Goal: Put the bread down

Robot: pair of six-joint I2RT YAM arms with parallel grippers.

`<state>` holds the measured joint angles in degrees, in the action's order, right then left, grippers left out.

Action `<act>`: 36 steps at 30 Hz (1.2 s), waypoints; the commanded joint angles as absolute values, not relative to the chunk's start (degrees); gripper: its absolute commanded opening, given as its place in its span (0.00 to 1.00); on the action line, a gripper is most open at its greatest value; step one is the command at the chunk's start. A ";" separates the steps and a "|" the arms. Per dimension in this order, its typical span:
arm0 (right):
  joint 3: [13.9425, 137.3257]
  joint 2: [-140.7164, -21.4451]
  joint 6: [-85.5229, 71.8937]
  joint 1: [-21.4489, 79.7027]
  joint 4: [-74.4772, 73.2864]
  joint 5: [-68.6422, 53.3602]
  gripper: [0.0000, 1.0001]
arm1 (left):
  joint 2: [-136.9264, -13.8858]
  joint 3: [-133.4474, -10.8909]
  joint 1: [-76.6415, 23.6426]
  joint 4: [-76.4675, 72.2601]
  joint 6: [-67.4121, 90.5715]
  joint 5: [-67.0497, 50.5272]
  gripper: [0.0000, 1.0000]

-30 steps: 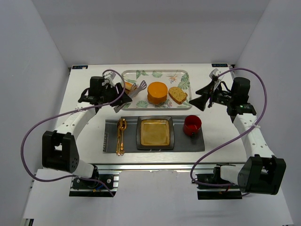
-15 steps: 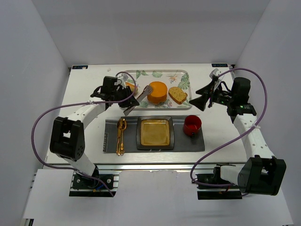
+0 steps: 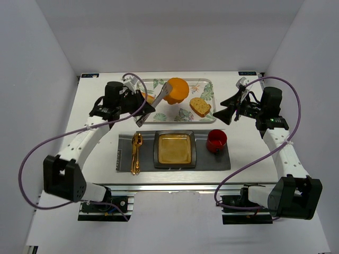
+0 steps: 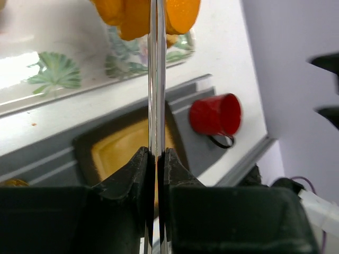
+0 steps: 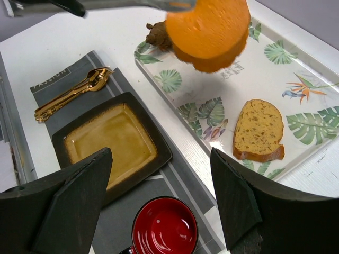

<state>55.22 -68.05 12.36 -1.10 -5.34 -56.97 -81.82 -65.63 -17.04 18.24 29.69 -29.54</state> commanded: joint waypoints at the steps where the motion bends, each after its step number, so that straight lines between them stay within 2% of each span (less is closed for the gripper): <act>1: 55.81 -67.24 11.78 -1.41 -2.64 -58.45 0.79 | -74.28 -66.10 -17.14 22.83 29.45 -34.36 0.00; 6: 55.72 -67.50 11.87 -1.41 -2.64 -58.80 0.80 | -65.94 -58.64 -17.14 33.99 26.46 -40.94 0.00; 12: 56.42 -68.55 10.99 -1.41 -2.64 -59.59 0.80 | -57.76 -48.88 -17.14 37.78 26.90 -45.79 0.00; 17: 57.04 -69.17 11.07 -1.41 -2.73 -60.20 0.80 | -56.60 -46.06 -17.14 39.55 25.49 -45.61 0.01; 18: 57.13 -69.34 11.07 -1.41 -2.90 -60.29 0.80 | -56.69 -45.53 -17.14 39.03 25.58 -45.96 0.04; 21: 57.04 -69.52 11.42 -1.41 -3.08 -60.29 0.80 | -57.39 -43.51 -17.23 39.46 25.23 -45.88 0.24; 22: 57.04 -69.52 11.60 -1.41 -3.16 -60.21 0.80 | -57.65 -43.33 -17.23 39.90 24.44 -45.44 0.39; 26: 56.95 -69.35 12.39 -1.41 -4.13 -59.85 0.80 | -57.31 -45.43 -17.14 44.11 22.50 -40.27 0.58; 31: 56.78 -69.17 13.80 -1.41 -6.06 -59.68 0.80 | -55.55 -48.16 -17.23 44.65 23.64 -37.01 0.62; 36: 57.04 -69.26 15.90 -1.41 -9.05 -56.44 0.87 | -53.27 -54.30 -17.14 46.49 25.13 -29.72 0.61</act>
